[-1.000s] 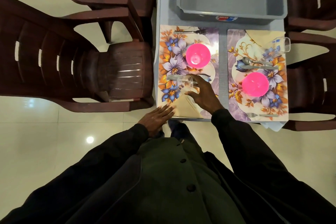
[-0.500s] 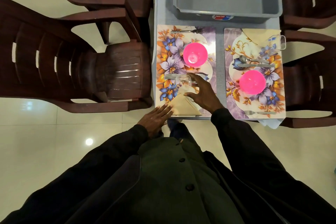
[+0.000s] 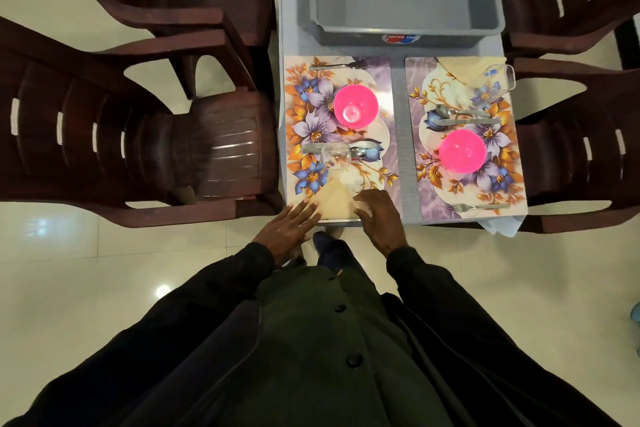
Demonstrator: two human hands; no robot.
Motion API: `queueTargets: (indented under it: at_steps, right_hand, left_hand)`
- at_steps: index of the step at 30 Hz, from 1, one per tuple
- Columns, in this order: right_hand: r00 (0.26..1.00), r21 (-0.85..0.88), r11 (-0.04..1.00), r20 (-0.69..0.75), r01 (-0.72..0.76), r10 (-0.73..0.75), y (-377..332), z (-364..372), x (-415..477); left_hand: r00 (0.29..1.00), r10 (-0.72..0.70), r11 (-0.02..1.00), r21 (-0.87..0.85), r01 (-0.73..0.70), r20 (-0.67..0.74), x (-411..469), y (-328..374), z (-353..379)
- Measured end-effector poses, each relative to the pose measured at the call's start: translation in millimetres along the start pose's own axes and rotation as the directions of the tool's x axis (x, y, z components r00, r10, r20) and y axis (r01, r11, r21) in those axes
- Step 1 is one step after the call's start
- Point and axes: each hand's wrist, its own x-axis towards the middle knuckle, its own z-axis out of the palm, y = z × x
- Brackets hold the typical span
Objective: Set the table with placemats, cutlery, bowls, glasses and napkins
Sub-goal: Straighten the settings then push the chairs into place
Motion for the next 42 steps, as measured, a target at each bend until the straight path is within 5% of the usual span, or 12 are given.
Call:
queueTargets:
  at_steps: [21,35,42]
  right_hand:
    - [0.986,-0.06,0.99,-0.104,0.124,-0.13,-31.5,-25.3,-17.9]
    - [0.975,-0.073,0.99,-0.177,0.122,-0.133,-29.0,-56.4,-3.1]
    - [0.971,-0.111,0.972,-0.097,0.208,-0.219,-60.3,-43.3,-16.5]
  left_hand:
    - [0.944,-0.225,0.973,-0.003,0.231,-0.24,-24.1,25.5,-40.2]
    - [0.918,-0.203,0.971,0.047,0.233,-0.34,-14.9,27.4,-71.1]
    - [0.892,-0.221,0.96,0.072,0.269,-0.394,-36.8,25.2,-95.5]
